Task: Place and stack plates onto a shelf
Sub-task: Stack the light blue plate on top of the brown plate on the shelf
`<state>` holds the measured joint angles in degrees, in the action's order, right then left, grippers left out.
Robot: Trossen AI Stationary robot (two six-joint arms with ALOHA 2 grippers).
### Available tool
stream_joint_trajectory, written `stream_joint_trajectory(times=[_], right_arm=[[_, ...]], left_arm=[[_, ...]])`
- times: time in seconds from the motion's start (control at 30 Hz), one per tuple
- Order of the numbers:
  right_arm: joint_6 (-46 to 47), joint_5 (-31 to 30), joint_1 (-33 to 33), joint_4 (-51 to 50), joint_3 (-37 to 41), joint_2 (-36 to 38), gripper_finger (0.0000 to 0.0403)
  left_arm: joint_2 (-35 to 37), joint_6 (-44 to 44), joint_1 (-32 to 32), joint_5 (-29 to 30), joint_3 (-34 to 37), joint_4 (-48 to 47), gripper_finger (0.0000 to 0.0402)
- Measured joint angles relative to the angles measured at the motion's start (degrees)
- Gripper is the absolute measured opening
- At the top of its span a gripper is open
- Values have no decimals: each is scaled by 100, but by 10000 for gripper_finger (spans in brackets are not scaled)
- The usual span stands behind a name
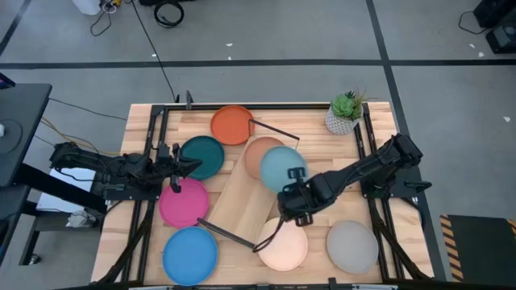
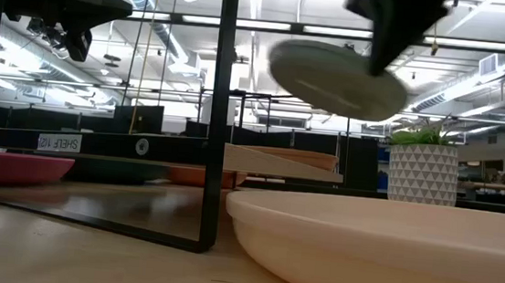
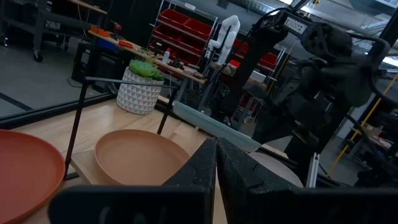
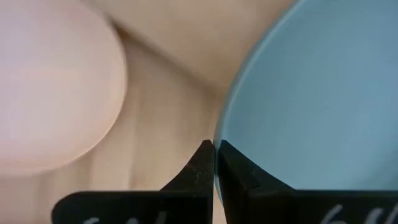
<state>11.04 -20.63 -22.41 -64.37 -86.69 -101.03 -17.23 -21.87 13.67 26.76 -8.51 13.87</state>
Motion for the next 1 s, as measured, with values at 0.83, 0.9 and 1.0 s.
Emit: stream_joint_trajectory(times=[0.83, 0.9, 1.0], right_arm=[[-2462, 1161, 1890, 2190, 1024, -9, 44], [-2440, 1159, 1888, 2195, 1024, -9, 55], [-2386, 1000, 1869, 1925, 873, -11, 71]], left_arm=[[-2, -1, 1, -1, 0, 2, 21], [-1, -2, 0, 0, 0, 2, 21], [-2, -2, 2, -2, 0, 2, 21]])
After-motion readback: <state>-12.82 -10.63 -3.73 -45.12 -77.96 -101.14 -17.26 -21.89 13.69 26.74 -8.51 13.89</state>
